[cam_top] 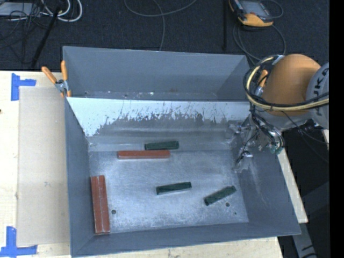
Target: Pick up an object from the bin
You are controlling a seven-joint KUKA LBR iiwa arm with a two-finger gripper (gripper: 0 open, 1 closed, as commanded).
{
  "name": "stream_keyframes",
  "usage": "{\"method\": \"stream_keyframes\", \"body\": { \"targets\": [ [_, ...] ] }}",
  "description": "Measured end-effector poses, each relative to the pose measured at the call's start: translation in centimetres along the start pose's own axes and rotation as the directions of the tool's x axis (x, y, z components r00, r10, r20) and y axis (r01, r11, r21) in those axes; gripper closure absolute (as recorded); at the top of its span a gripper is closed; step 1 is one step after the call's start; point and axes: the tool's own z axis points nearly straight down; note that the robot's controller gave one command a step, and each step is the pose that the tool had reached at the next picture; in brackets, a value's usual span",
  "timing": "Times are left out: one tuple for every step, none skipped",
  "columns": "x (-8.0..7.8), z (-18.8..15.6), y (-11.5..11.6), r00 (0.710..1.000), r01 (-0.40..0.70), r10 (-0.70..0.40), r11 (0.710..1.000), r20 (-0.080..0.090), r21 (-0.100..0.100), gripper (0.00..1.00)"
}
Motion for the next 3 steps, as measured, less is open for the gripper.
{"method": "stream_keyframes", "body": {
  "targets": [
    [7.1,5.7,1.6,0.989,0.146,-0.146,0.989,-0.009,-0.004,0.00],
    [6.8,5.5,1.6,0.989,0.148,-0.148,0.989,-0.002,-0.001,1.00],
    [7.6,-8.0,-1.4,0.937,0.350,-0.350,0.937,0.007,0.005,1.00]
  ]
}}
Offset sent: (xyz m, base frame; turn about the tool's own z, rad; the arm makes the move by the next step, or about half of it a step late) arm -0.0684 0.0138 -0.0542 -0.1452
